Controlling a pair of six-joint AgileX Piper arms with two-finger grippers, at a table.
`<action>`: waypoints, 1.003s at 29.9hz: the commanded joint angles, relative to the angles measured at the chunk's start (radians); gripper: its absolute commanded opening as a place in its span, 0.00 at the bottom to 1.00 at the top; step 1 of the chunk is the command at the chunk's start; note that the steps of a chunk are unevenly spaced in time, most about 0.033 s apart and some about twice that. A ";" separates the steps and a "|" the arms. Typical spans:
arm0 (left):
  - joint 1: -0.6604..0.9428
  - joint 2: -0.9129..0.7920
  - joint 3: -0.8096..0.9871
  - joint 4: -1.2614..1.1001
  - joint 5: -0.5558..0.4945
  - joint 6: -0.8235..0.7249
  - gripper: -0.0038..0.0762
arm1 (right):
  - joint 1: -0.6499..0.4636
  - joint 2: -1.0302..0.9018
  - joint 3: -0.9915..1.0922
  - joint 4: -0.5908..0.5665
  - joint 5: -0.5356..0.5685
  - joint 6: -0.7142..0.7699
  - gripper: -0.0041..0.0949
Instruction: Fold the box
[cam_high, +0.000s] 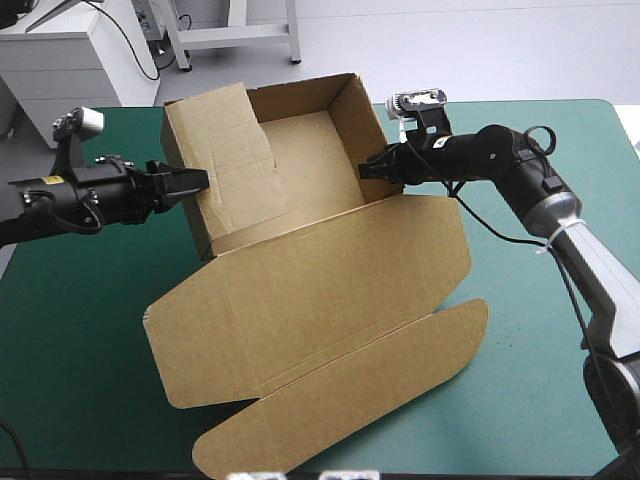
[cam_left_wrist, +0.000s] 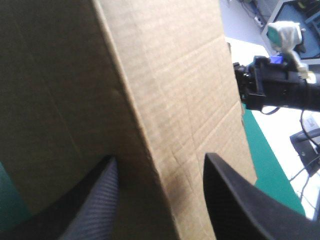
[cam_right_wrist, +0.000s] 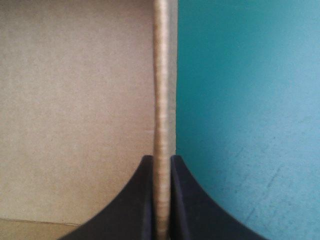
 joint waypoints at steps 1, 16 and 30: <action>-0.060 0.011 -0.029 0.011 -0.081 -0.005 0.52 | -0.001 -0.044 -0.035 0.045 -0.025 0.002 0.03; -0.185 0.118 -0.029 0.327 -0.145 -0.300 0.49 | 0.079 -0.045 -0.035 -0.159 -0.020 0.040 0.03; -0.281 0.158 -0.029 0.724 -0.109 -0.700 0.46 | 0.119 -0.047 -0.074 -0.193 0.035 0.097 0.03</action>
